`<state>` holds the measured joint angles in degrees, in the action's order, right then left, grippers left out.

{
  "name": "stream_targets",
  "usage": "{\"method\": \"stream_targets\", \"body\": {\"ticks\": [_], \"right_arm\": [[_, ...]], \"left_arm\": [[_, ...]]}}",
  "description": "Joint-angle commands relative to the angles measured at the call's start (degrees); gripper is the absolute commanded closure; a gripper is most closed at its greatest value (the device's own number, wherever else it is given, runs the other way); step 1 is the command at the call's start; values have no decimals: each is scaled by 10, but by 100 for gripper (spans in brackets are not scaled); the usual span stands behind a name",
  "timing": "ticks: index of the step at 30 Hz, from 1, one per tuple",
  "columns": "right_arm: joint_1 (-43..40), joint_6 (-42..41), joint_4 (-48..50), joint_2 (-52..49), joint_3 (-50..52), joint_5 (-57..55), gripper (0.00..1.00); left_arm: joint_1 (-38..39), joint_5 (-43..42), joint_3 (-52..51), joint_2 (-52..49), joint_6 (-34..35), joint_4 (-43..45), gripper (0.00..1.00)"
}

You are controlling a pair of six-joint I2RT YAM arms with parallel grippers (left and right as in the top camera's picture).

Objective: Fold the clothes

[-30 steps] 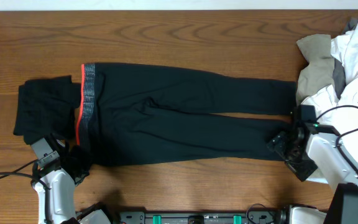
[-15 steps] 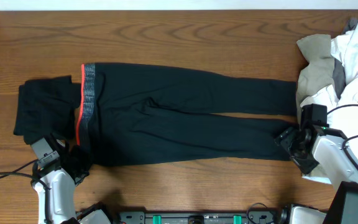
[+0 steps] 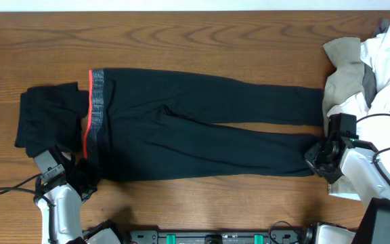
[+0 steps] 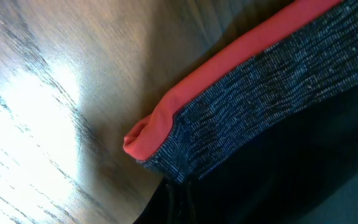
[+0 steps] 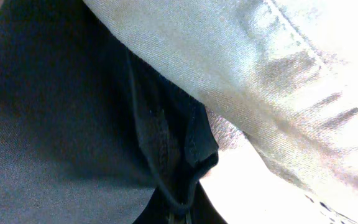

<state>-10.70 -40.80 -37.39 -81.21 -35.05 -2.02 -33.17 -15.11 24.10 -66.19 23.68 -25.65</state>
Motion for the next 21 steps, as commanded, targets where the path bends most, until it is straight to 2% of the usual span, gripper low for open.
{"method": "stream_targets", "body": {"ticks": [1, 7, 13, 21], "right_arm": [[-2, 2, 0, 5, 5, -7, 99], [-3, 49, -36, 39, -33, 0, 99], [-3, 90, -103, 96, -121, 0, 99], [-3, 124, -128, 101, -193, 1, 99]], "left_arm": [[0, -8, 14, 4, -12, -16, 94], [0, -10, 58, 20, -20, -70, 94], [0, -10, 132, 55, -20, -124, 94], [0, -30, 191, 68, -20, -117, 94]]}}
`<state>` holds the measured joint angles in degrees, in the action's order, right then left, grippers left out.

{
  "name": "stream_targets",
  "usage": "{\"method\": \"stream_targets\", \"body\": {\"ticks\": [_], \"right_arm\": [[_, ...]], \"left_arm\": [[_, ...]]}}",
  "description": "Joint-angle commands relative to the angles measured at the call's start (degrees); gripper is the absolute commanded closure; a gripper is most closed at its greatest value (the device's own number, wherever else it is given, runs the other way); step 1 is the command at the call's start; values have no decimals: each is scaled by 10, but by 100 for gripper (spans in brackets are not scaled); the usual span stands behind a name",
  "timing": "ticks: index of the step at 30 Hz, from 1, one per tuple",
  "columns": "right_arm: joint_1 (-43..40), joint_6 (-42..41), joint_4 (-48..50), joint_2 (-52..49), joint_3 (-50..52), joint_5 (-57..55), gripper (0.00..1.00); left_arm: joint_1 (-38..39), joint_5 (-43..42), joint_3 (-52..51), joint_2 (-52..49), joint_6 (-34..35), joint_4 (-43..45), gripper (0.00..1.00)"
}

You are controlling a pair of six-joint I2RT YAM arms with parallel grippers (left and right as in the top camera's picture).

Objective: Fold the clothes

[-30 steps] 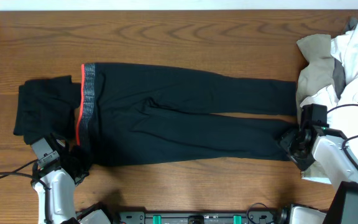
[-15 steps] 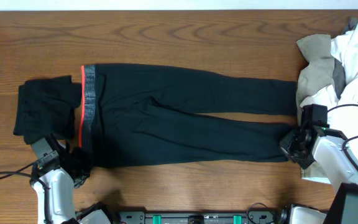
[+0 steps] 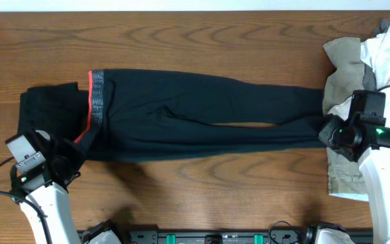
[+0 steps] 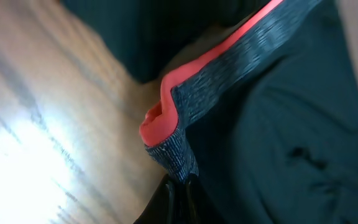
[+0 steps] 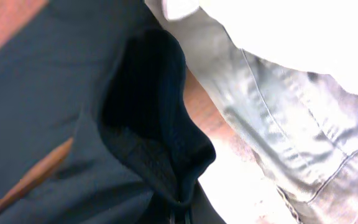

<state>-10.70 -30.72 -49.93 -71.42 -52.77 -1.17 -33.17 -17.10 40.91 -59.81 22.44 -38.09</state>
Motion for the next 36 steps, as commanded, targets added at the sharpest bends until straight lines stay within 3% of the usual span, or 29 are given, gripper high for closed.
{"method": "stream_targets", "body": {"ticks": [1, 12, 27, 36], "right_arm": [[-3, 23, 0, 3, -16, -8, 99], [-3, 47, 17, -30, -28, -3, 99], [-3, 74, -9, -148, -164, -3, 99], [-3, 74, -10, -207, -192, -3, 99]], "left_arm": [[0, -14, 27, 4, -7, 15, 94], [8, -121, 34, 2, 44, 169, 94], [76, -115, 144, -112, 29, 204, 94], [124, -48, 172, -177, -3, 217, 94]]}}
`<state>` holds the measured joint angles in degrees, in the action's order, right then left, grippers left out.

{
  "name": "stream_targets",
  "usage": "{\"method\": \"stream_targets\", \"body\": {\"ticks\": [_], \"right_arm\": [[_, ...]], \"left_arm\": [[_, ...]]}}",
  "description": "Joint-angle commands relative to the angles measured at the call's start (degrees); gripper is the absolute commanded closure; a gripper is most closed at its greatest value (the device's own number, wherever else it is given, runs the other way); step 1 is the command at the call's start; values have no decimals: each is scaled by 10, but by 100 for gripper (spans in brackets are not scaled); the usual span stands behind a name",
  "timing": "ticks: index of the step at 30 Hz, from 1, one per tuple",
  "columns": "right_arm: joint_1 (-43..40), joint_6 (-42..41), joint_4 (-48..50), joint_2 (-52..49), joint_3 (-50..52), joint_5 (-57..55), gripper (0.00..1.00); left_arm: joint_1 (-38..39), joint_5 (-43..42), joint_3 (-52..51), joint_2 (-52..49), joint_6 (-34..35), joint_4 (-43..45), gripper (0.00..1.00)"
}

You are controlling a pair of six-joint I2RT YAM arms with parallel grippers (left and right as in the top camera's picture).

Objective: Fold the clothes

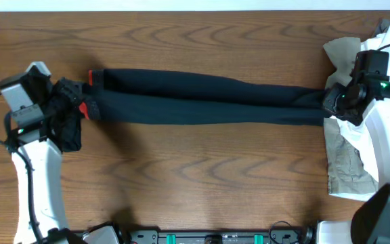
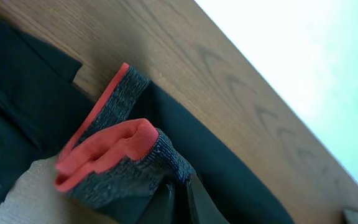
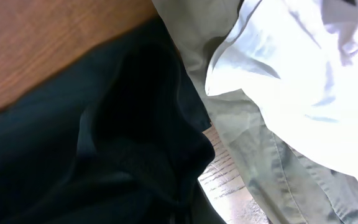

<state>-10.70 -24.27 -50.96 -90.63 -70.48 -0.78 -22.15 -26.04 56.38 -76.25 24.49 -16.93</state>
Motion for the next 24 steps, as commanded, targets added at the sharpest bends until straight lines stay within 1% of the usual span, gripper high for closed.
{"method": "stream_targets", "body": {"ticks": [1, 7, 12, 24], "right_arm": [[-4, 10, 0, -18, -15, -7, 99], [-22, 10, -1, -23, -16, -7, 99], [-43, 10, -12, -23, -17, -7, 99], [-49, 20, -28, -23, -17, -7, 99]], "left_arm": [[19, 49, 17, -16, -27, 7, 94], [33, 89, 17, -23, -35, 30, 94], [33, 88, 17, -23, -34, 60, 94], [33, 88, 17, -25, -35, 68, 94]]}}
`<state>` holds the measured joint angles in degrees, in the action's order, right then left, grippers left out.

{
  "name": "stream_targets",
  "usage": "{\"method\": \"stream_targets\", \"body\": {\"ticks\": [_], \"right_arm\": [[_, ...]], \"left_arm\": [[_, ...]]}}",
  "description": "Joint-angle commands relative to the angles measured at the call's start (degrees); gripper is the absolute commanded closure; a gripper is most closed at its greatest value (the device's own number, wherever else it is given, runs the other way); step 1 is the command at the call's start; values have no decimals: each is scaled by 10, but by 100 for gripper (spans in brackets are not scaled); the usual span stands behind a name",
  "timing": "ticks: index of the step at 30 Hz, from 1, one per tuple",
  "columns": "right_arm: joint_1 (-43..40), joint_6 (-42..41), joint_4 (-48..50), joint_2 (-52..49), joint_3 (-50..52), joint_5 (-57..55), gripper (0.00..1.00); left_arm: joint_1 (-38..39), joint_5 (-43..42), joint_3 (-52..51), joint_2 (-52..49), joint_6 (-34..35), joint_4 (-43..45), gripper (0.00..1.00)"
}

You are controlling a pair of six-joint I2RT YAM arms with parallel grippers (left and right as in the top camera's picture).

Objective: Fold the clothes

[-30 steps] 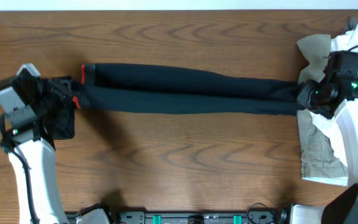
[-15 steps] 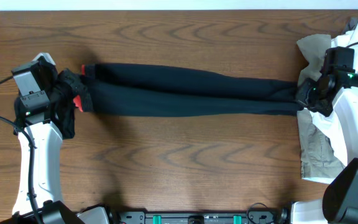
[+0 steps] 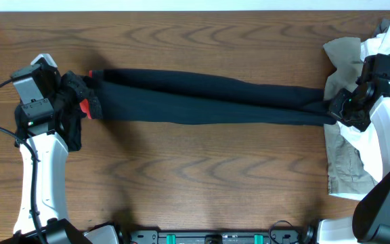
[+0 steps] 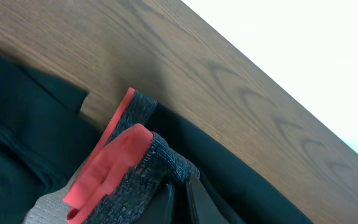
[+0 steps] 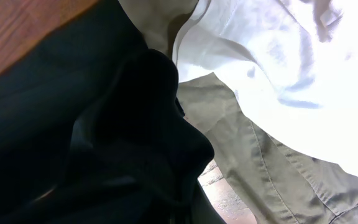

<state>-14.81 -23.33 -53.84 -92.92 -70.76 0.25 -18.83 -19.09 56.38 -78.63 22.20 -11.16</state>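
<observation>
Black leggings (image 3: 202,103) with a grey and red waistband (image 4: 126,171) lie folded lengthwise in a long narrow strip across the table. My left gripper (image 3: 80,102) is shut on the waistband at the strip's left end, the band bunched over its fingers (image 4: 182,199). At the far right my right gripper (image 3: 336,107) is shut on the leg cuffs (image 5: 148,124), next to the pile of clothes.
A heap of white and khaki clothes (image 3: 371,74) fills the right edge of the table, touching the cuffs. Another black garment (image 3: 70,132) lies under the left arm. Bare wooden tabletop (image 3: 202,183) spreads in front of the strip.
Both grippers still hold their ends. The strip has settled a little lower and flatter on the table, and the right gripper has shifted slightly down and right beside the pile.
The leggings first lay spread flat, my grippers at the near waistband corner and near cuff. Then both ends were raised and carried toward the far edge, halving the width. By now the leggings form one narrow doubled strip.
</observation>
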Motion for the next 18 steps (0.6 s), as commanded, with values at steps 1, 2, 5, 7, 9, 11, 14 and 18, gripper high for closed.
{"method": "stream_targets", "body": {"ticks": [1, 2, 5, 7, 9, 11, 14, 18], "right_arm": [[-8, 11, 1, 0, -15, -17, 99], [-8, 11, 2, 0, -15, -17, 99], [-8, 11, 5, -4, -15, -17, 99], [-8, 11, 5, -10, -15, -17, 99], [-8, 11, 5, -21, -15, -17, 99], [-8, 11, 5, -36, -15, -16, 99], [-8, 11, 9, -60, -15, -17, 99], [-8, 11, 15, -80, -15, -15, 99]], "left_arm": [[0, 19, 17, -2, -12, 13, 94], [0, 19, 17, -4, -12, 17, 94], [1, 19, 17, -17, -11, 29, 94], [4, 19, 17, -33, -12, 36, 94], [10, 19, 17, -47, -12, 45, 94], [17, 19, 17, -63, -12, 64, 94], [27, 30, 17, -83, -12, 99, 94], [36, 71, 17, -93, -12, 113, 94]]}}
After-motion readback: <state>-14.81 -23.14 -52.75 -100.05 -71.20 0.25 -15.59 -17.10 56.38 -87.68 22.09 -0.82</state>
